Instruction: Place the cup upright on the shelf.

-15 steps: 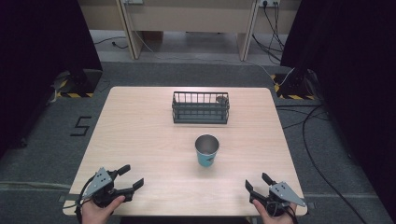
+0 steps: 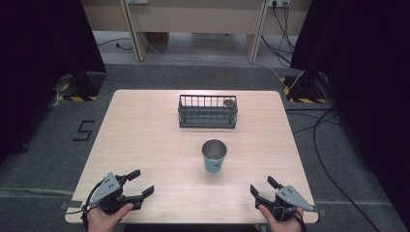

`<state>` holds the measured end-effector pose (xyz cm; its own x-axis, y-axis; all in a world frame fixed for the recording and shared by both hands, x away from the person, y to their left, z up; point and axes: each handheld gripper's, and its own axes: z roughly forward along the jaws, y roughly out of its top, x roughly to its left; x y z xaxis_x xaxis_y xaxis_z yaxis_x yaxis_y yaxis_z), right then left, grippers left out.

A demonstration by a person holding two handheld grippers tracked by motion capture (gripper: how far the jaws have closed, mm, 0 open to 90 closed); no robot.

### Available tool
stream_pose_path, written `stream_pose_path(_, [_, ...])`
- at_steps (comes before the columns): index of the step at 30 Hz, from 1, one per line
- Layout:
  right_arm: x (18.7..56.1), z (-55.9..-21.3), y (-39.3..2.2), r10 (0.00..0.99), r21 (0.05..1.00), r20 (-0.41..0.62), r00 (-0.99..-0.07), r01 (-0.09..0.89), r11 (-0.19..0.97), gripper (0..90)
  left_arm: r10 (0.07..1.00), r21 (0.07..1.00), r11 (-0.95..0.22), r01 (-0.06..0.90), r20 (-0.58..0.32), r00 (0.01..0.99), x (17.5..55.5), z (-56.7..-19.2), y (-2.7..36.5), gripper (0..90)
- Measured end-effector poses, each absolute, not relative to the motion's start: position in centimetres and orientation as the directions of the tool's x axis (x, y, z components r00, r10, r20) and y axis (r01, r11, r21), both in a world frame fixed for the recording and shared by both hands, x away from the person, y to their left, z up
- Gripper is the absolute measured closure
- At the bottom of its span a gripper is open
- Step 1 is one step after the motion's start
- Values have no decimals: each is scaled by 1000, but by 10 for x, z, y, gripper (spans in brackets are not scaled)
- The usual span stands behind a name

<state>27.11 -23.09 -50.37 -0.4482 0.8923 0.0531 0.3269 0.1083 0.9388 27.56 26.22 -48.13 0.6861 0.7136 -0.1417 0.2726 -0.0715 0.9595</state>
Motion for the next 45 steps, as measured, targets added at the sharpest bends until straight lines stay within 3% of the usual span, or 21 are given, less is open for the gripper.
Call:
stream_pose_path(11, [272,-504,-225,887,936,58,-458,333,111,264,665,960,-96,265,-136,734,285,-477,241,181])
stream_pose_path(45, [275,-510,-237,902,928,87,-422,364,81,281,548,951,-218,218,-65,834,371,-487,134,150])
